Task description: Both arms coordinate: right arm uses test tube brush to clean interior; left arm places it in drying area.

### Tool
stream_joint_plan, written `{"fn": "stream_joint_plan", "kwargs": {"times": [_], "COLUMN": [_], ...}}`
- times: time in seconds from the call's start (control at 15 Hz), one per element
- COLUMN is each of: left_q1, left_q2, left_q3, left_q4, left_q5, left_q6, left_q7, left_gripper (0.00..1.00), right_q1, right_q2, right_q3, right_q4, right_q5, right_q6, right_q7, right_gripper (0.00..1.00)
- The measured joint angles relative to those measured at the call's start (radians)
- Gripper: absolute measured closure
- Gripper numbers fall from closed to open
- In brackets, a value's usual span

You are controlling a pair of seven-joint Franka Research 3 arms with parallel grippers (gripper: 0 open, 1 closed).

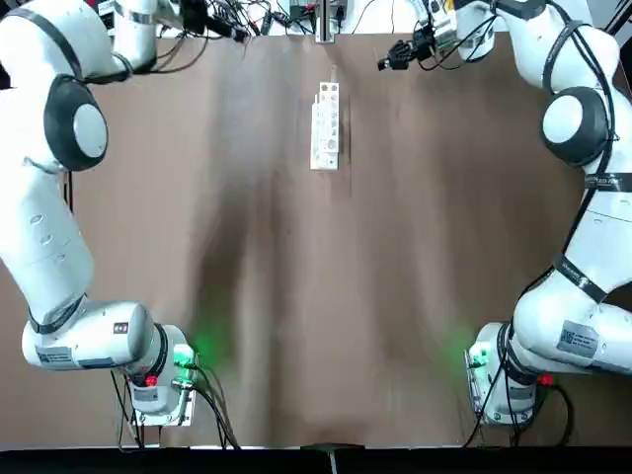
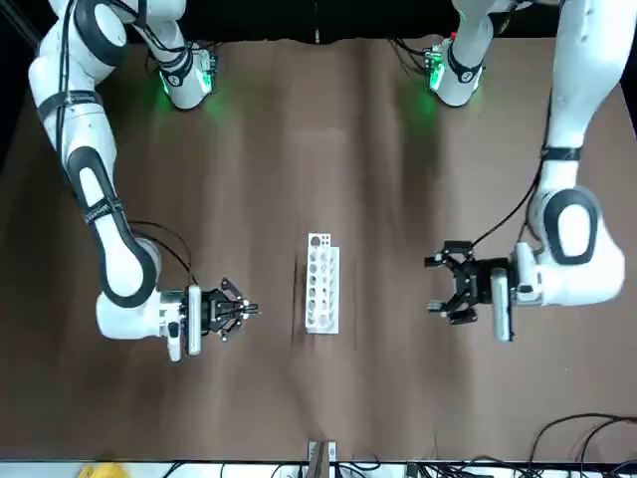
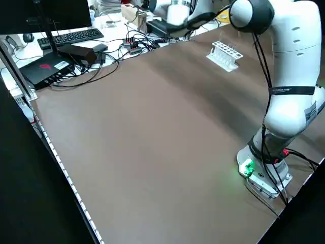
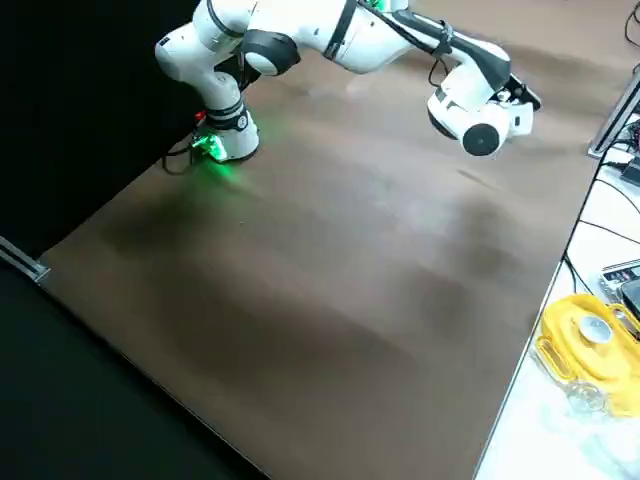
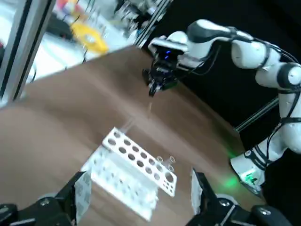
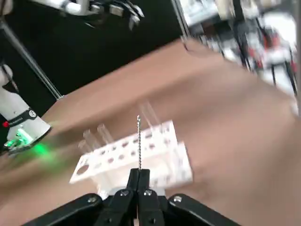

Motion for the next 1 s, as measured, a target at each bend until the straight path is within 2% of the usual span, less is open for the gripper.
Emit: {"fn": "stream_joint_plan", "kwargs": {"times": [0.27,0.53,0.73,0.87,1.0], "left_q1": [-0.042,-0.119,-0.163,-0.195,-0.248], "left_q2": [0.107,0.202,0.271,0.314,0.388], "left_q3": [-0.003,-0.006,-0.006,-0.005,-0.005], "left_q4": [0.001,0.030,0.086,0.122,0.172], "left_q5": [-0.149,-0.279,-0.365,-0.408,-0.437], "left_q6": [0.025,0.086,0.090,0.123,0.166], "left_q7": [0.389,0.673,0.798,0.827,0.831], "left_gripper": [0.00,0.00,0.00,0.00,0.00], "right_q1": [-0.025,-0.003,0.012,0.018,0.036], "right_q2": [-0.012,-0.030,-0.032,-0.033,-0.032], "right_q3": [0.001,0.003,0.002,0.002,0.001], "right_q4": [0.004,0.004,0.003,0.002,-0.005], "right_q5": [-0.217,-0.336,-0.404,-0.443,-0.501], "right_q6": [-0.033,-0.033,-0.018,0.013,0.105], "right_q7": [0.391,0.699,0.965,1.071,1.250], "right_gripper": [0.98,0.98,0.97,0.96,0.98]}}
